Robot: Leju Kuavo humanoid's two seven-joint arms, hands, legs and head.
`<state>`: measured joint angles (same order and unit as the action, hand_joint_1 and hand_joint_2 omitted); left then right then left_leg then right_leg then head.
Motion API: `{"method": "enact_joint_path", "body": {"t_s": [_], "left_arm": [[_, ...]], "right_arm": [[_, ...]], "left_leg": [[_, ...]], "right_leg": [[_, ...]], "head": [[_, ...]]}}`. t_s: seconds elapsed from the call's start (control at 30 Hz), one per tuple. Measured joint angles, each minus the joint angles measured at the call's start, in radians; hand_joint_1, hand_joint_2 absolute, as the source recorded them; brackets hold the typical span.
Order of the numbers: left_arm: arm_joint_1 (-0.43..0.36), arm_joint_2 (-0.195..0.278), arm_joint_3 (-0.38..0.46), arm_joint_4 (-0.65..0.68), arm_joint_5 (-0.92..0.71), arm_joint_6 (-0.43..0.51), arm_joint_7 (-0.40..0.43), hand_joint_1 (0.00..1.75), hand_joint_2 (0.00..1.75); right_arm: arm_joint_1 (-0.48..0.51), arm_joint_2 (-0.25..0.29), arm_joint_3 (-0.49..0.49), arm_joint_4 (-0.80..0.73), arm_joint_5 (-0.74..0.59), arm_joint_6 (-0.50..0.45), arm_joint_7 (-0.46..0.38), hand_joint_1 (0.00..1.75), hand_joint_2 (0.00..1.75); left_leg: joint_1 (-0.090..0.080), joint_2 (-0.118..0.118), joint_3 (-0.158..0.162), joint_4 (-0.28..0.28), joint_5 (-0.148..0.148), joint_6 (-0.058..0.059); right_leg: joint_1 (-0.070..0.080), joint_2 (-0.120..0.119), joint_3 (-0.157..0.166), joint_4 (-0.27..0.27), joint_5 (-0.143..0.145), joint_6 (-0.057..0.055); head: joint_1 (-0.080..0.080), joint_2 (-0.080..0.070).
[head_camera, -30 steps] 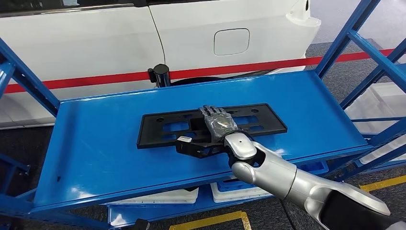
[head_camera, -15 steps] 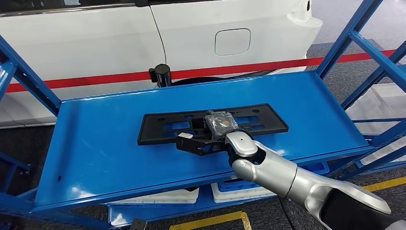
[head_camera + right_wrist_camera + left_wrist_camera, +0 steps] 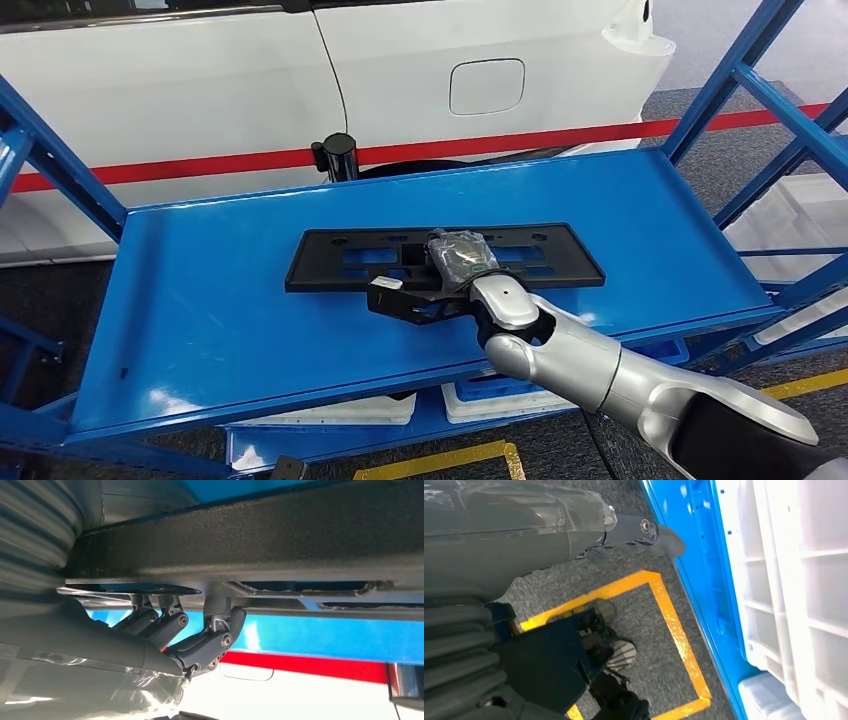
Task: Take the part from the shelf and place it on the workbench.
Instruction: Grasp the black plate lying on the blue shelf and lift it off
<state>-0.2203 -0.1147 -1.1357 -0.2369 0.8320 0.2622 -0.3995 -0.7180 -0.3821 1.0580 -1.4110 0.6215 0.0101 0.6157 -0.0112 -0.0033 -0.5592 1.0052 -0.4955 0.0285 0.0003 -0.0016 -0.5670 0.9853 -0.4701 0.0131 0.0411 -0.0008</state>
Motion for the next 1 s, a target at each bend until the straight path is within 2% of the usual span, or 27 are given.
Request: {"method": "enact_joint_path", "body": {"t_s": [0.37,0.73,0.93,1.0], "left_arm": [[0.005,0.005,0.0,0.001,-0.004,0.055,0.08,0.0,1.75],[0.027,0.013,0.001,0.005,0.014,0.095,0.18,0.0,1.75],[0.039,0.025,0.005,0.008,0.032,0.117,0.191,0.0,1.75],[0.041,0.03,0.008,0.009,0.035,0.127,0.19,0.0,1.75]], "right_arm": [[-0.047,-0.046,-0.034,-0.156,0.145,-0.091,0.041,1.75,1.75],[-0.089,-0.105,-0.156,-0.413,0.315,0.0,0.045,1.75,1.75],[-0.084,-0.141,-0.221,-0.53,0.347,0.014,0.045,1.75,1.75],[-0.078,-0.152,-0.236,-0.561,0.36,0.013,0.045,1.75,1.75]], "left_leg": [[0.0,0.002,0.0,0.0,0.0,0.0],[-0.001,0.0,-0.001,0.001,-0.001,0.001],[-0.007,-0.002,-0.001,0.002,-0.003,0.006],[-0.01,-0.004,-0.001,0.002,-0.001,0.01]], "right_leg": [[0.0,0.0,0.0,0.0,0.0,0.0],[0.0,0.0,0.0,-0.001,0.0,0.001],[-0.007,-0.001,0.0,-0.002,0.001,0.008],[-0.009,-0.001,0.0,-0.004,0.003,0.013]], "head": [[0.0,0.0],[0.0,0.0],[0.0,0.0],[-0.001,0.0]]}}
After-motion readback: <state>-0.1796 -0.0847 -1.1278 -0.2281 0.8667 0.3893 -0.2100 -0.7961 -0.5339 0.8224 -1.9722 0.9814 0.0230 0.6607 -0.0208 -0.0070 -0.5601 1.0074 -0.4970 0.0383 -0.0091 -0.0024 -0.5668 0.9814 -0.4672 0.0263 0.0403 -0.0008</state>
